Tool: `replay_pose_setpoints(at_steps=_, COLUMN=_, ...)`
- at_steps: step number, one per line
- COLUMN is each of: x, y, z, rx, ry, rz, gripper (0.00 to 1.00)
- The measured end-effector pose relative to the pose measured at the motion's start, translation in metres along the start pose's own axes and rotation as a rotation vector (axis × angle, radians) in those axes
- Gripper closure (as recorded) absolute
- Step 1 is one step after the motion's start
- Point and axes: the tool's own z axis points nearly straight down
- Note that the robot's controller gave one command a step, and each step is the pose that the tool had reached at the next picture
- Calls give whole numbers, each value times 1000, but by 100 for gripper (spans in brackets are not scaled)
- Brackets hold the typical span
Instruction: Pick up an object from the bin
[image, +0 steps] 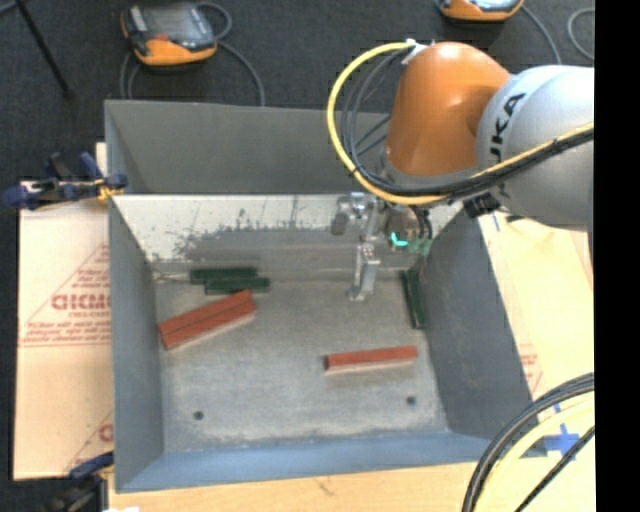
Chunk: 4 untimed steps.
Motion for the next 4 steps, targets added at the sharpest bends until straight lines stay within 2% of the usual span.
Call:
replay_pose_setpoints(at_steps=1, x=-1, y=0, z=-5, rx=0, ry=-8, rz=0, gripper=0)
replay_pose_setpoints(at_steps=2, x=24, y=-19, z=35, rx=-1, ry=-16, rz=-30, gripper=0)
replay_pose_setpoints(at_steps=3, x=34, y=-21, z=94, rx=-1, ry=-11, rz=45, gripper=0)
replay_pose_setpoints(at_steps=4, x=29, y=-33, z=144, rx=-3, ry=-8, rz=112, gripper=0)
